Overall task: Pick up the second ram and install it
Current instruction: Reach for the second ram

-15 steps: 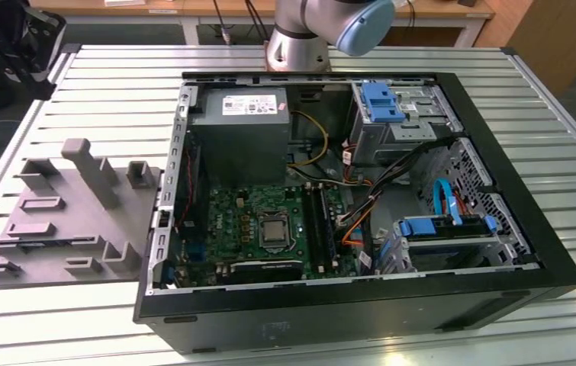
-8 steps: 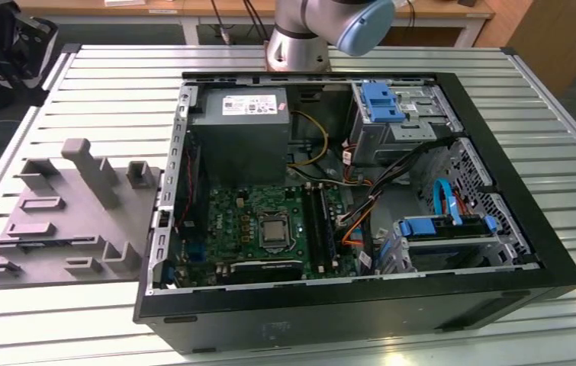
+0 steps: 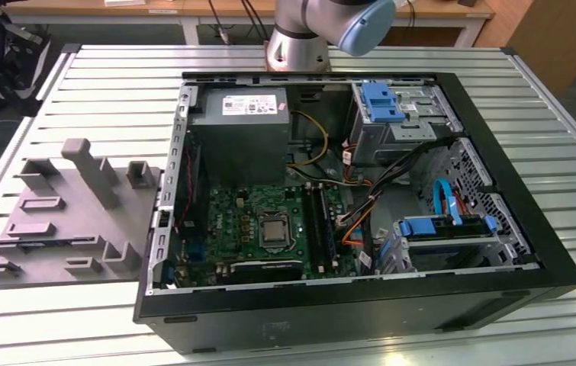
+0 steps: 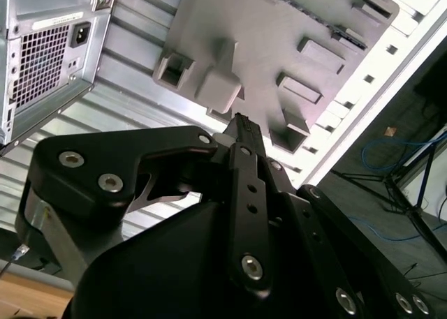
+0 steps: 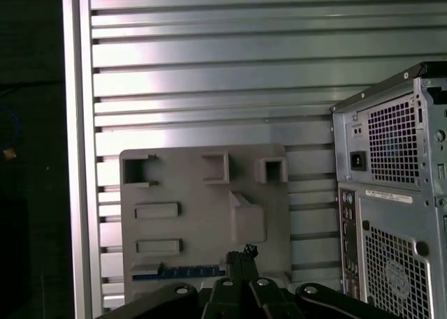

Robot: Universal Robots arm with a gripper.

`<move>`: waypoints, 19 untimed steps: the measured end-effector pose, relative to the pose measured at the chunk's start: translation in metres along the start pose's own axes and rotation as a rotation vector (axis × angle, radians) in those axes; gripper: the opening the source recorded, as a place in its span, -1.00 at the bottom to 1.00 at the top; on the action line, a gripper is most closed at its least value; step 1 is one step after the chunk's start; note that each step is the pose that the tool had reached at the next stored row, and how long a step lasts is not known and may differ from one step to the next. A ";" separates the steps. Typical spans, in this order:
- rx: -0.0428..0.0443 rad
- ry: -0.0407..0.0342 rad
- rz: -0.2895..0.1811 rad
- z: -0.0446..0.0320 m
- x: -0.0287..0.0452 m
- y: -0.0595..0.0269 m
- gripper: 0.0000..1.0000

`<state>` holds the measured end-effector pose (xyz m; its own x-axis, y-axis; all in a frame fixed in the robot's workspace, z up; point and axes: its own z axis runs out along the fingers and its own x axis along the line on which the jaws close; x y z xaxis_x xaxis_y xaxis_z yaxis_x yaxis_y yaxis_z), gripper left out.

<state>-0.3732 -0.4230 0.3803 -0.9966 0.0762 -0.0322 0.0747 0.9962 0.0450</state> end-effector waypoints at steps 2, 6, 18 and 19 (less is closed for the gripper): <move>0.0000 0.0000 0.000 0.0010 0.0008 -0.0031 -0.79; 0.0000 -0.0001 0.000 0.0030 0.0020 -0.0090 -0.79; 0.0001 0.0000 0.000 0.0094 0.0044 -0.0250 -0.79; 0.0001 0.0001 0.000 0.0099 0.0047 -0.0263 -0.79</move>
<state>-0.3795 -0.4484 0.3691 -0.9966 0.0762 -0.0321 0.0747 0.9962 0.0449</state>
